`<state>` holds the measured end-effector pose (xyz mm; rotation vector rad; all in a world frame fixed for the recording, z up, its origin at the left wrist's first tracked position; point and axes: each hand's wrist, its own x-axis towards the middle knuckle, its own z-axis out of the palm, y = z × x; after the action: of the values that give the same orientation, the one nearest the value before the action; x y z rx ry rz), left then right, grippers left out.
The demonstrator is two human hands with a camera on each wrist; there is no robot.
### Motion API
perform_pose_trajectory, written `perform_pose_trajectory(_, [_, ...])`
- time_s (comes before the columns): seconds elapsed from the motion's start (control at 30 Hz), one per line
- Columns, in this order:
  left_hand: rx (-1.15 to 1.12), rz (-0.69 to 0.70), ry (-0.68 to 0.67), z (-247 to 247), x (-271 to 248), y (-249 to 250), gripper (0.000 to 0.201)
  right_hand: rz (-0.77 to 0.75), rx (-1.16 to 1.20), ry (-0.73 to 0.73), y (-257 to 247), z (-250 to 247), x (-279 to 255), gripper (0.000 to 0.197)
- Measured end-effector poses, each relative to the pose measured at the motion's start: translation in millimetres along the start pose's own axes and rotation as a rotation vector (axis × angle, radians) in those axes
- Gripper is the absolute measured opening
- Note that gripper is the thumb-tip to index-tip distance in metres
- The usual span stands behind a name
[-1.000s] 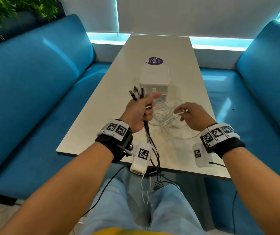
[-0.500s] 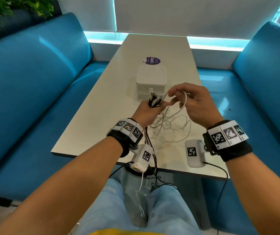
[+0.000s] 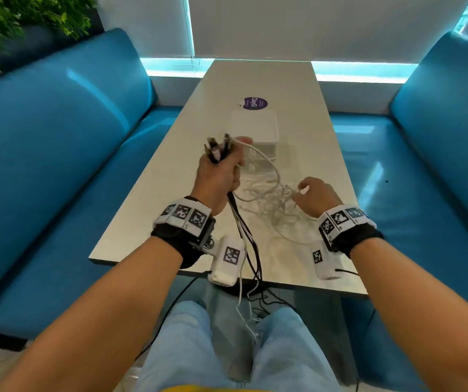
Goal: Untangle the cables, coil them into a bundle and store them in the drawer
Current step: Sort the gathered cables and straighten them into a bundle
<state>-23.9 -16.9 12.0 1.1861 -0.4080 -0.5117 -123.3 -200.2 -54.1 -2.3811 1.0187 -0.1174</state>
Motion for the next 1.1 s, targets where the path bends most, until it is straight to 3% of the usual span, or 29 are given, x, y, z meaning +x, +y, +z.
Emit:
perform_pose_trajectory(0.07, [-0.053, 0.038, -0.003, -3.3, 4.3, 8.1, 0.023, -0.012, 0.005, 0.06, -2.8, -9.8, 0.4, 0.044])
perform_pose_trajectory(0.2, [-0.015, 0.044, -0.138, 4.1, 3.9, 15.6, 0.018, -0.289, 0.226, 0.028, -27.7, -23.1, -8.6, 0.053])
perform_pose_trajectory(0.23, [-0.005, 0.039, -0.171, 7.8, 2.2, 15.1, 0.018, -0.353, 0.231, -0.02, -36.8, -24.6, -12.6, 0.051])
perform_pose_trajectory(0.3, [0.009, 0.034, -0.23, 13.2, -0.4, 12.5, 0.019, -0.445, 0.192, -0.087, -48.9, -22.3, -15.2, 0.025])
perform_pose_trajectory(0.33, [0.022, 0.035, -0.254, 14.7, -1.2, 11.1, 0.018, -0.462, 0.189, -0.078, -52.5, -22.1, -15.8, 0.011])
perform_pose_trajectory(0.47, [0.162, -0.044, -0.21, 13.1, 3.6, -2.7, 0.033, -0.52, 0.393, 0.038, -55.6, -30.4, -18.5, 0.009])
perform_pose_trajectory(0.53, [0.242, -0.102, -0.217, 12.6, 5.5, -10.6, 0.018, -0.604, 0.509, 0.073, -60.8, -44.1, -25.6, 0.006])
perform_pose_trajectory(0.57, [0.25, -0.125, -0.252, 13.3, 5.1, -13.4, 0.012, -0.614, 0.56, 0.071, -63.8, -51.8, -28.2, 0.006])
perform_pose_trajectory(0.7, [0.325, -0.124, -0.326, 19.1, 6.9, -24.8, 0.028, -0.621, 0.817, 0.045, -70.7, -78.3, -32.1, 0.019])
perform_pose_trajectory(0.8, [0.432, -0.082, -0.272, 23.2, 8.7, -28.8, 0.015, -0.638, 0.951, 0.085, -70.8, -84.8, -36.1, 0.023])
perform_pose_trajectory(0.87, [0.403, -0.086, -0.226, 23.7, 10.1, -30.4, 0.017, -0.539, 0.824, 0.11, -64.4, -74.4, -33.1, 0.035])
perform_pose_trajectory(0.93, [0.374, -0.098, -0.207, 23.7, 9.2, -28.2, 0.018, -0.43, 0.592, -0.055, -51.1, -52.4, -27.2, 0.037])
perform_pose_trajectory(1.0, [0.343, -0.092, -0.175, 18.6, 10.6, -26.9, 0.015, -0.397, 0.419, -0.24, -33.8, -29.3, -20.5, 0.023])
perform_pose_trajectory(1.1, [0.265, -0.053, -0.101, 0.8, 15.8, -23.3, 0.016, -0.377, 0.267, -0.224, -11.3, -9.3, -10.9, 0.008])
